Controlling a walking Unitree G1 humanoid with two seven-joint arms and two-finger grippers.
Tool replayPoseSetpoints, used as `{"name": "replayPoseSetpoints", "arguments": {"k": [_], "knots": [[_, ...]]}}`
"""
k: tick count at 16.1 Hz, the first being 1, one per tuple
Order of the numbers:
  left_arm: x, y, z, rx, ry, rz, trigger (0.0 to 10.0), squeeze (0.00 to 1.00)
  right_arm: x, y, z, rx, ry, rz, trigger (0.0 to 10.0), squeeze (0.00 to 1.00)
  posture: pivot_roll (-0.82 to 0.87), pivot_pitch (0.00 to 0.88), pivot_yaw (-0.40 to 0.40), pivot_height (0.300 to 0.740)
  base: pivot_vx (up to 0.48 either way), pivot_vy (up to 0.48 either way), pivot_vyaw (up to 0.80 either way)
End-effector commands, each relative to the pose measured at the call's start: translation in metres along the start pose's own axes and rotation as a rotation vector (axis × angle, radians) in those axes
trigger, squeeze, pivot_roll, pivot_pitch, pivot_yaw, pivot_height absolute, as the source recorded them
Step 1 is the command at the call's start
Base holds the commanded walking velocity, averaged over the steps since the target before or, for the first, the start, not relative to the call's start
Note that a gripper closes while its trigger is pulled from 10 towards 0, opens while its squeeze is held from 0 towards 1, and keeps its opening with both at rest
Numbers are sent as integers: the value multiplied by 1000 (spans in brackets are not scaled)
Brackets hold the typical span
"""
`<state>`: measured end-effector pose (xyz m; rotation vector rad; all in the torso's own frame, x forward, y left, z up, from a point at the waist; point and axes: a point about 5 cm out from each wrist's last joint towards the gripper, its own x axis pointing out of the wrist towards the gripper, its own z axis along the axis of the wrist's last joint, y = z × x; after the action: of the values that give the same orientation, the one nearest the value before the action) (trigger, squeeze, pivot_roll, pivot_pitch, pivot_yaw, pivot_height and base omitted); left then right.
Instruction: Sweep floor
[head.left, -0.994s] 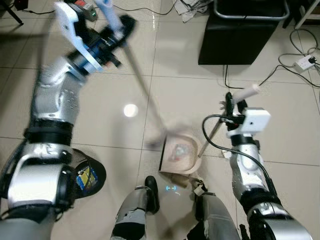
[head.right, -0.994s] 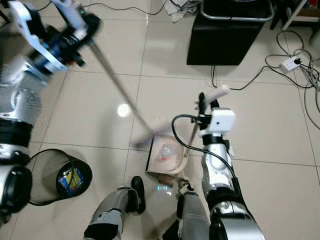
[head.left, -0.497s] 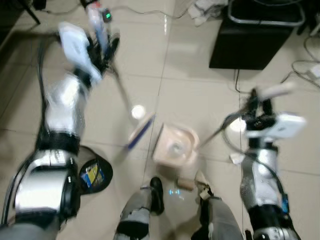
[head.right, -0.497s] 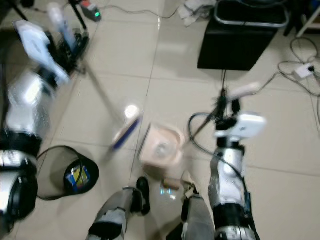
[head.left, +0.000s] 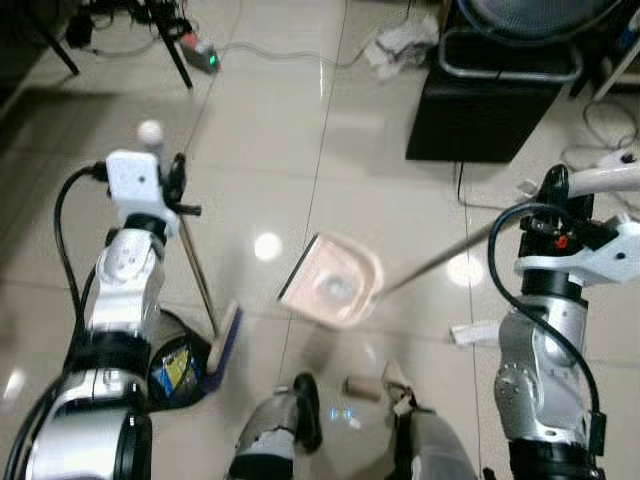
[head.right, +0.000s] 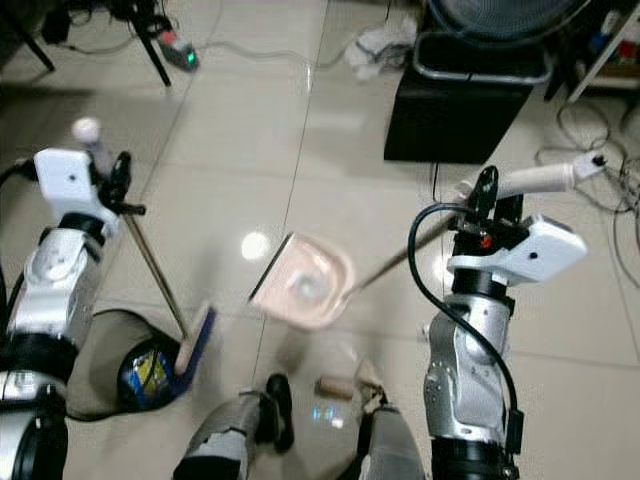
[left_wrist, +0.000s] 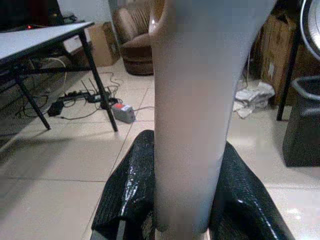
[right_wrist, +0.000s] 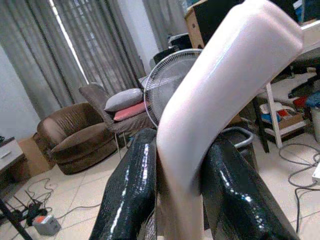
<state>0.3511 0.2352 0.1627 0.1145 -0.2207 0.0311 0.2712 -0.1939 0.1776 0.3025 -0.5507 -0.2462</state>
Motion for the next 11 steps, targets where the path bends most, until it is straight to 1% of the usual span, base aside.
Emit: {"name": "replayPoseSetpoints", "arguments": {"k": [1,2,3,4,6,7,8,10,11], "knots": [[-14,0,-5,-31,20,4,10000,0,6,0,19,43,-49,-26,10000,0,-20,132,91,740,0,0,0],[-23,-6,-12,-64,43,-27,10000,0,11,1,21,44,-36,-25,10000,0,-19,122,90,740,0,0,0],[-28,-8,-14,-83,54,-41,10000,0,13,1,22,44,-28,-24,10000,0,-17,119,90,740,0,0,0],[-47,-24,-29,-86,129,-125,10000,0,20,6,26,45,-13,0,10000,0,-8,108,87,740,0,0,0],[-66,-32,-37,-24,172,-191,10000,0,28,14,31,46,-5,33,10000,0,-4,102,87,740,0,0,0],[-72,-33,-38,-7,173,-202,10000,0,31,17,33,48,-2,48,10000,0,-4,99,87,740,0,0,0],[-80,-35,-38,27,171,-232,10000,0,37,23,37,63,12,71,10000,0,1,95,83,740,0,0,0],[-85,-38,-32,50,182,-266,10000,0,45,29,41,78,36,88,10000,0,8,87,76,740,0,0,0],[-86,-37,-27,47,180,-265,10000,0,47,32,42,94,49,97,10000,0,13,86,73,740,0,-307,0]]}}
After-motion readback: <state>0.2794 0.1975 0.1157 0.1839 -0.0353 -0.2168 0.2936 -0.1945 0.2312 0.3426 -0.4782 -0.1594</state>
